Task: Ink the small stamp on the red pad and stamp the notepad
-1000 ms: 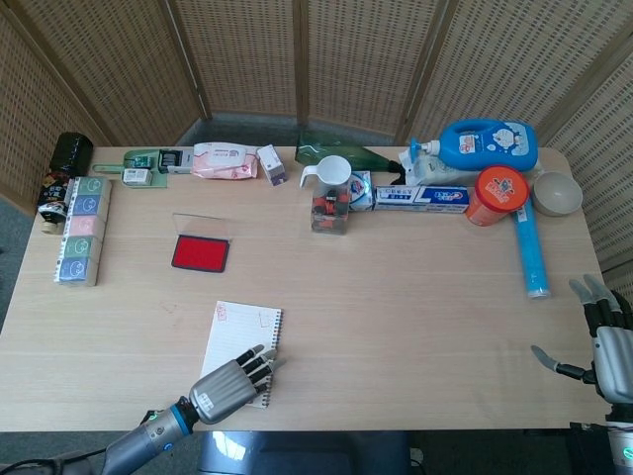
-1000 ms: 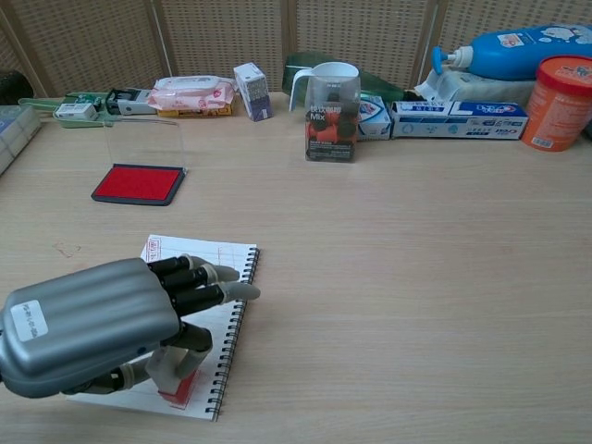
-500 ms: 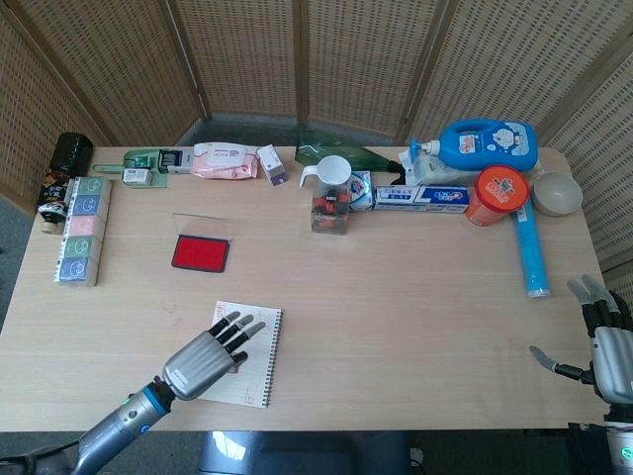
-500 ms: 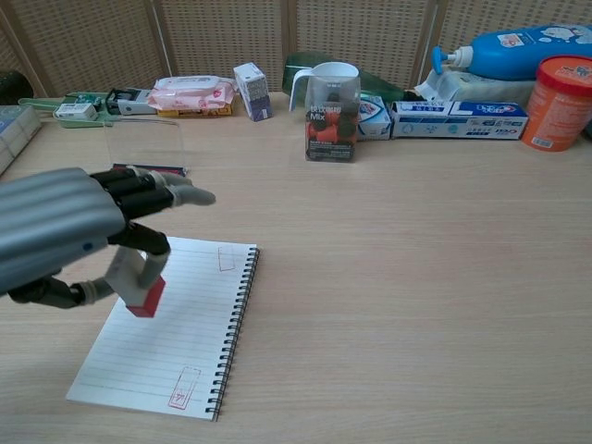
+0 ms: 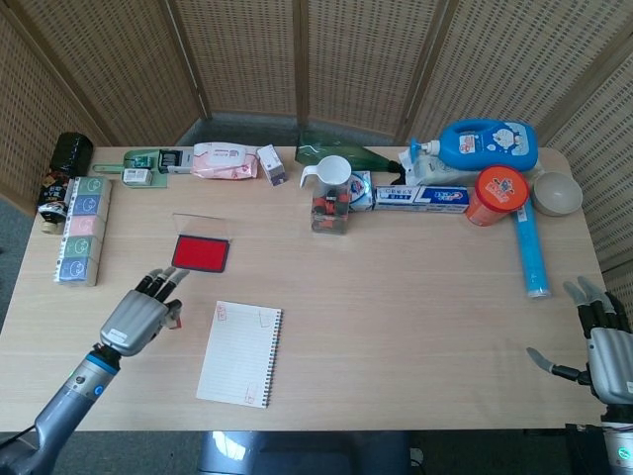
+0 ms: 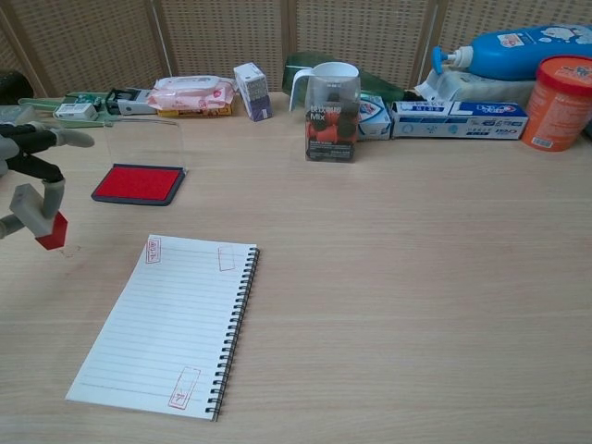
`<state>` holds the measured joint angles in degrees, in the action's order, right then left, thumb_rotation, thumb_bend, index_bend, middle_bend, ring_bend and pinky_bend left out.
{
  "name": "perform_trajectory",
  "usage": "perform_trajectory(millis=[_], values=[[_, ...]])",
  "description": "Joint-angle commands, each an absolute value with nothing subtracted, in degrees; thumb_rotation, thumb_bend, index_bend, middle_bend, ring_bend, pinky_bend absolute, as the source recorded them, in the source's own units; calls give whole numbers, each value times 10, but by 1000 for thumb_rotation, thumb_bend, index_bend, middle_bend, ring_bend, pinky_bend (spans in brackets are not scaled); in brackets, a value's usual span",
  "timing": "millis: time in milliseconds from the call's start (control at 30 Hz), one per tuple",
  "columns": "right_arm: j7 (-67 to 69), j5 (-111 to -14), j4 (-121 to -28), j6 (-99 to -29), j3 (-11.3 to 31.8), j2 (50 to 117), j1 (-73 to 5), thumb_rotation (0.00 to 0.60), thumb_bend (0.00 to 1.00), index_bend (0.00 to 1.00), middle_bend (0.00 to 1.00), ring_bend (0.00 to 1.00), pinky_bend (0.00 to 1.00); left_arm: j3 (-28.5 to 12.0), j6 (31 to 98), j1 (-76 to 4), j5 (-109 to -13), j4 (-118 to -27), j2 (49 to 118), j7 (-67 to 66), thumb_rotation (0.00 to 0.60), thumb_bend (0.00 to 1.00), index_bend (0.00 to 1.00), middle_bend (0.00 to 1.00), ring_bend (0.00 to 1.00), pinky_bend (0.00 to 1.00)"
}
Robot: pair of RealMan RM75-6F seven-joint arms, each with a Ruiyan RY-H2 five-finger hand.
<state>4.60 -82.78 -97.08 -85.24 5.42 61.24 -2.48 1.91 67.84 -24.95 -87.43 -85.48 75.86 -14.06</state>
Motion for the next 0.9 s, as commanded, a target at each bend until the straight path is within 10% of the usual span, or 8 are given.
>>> perform_trajectory(millis=[33, 900], values=[[44, -827, -970, -851, 54, 614, -25, 397, 0, 0, 0, 0, 0, 6, 661, -246, -844, -819, 765, -118, 600, 413, 733, 0, 0, 101], [43, -822, -973, -841, 52, 614, -29, 403, 0, 0, 0, 0, 0, -17, 613, -244, -782, -675, 839, -60, 600, 403, 732, 0, 0, 100]])
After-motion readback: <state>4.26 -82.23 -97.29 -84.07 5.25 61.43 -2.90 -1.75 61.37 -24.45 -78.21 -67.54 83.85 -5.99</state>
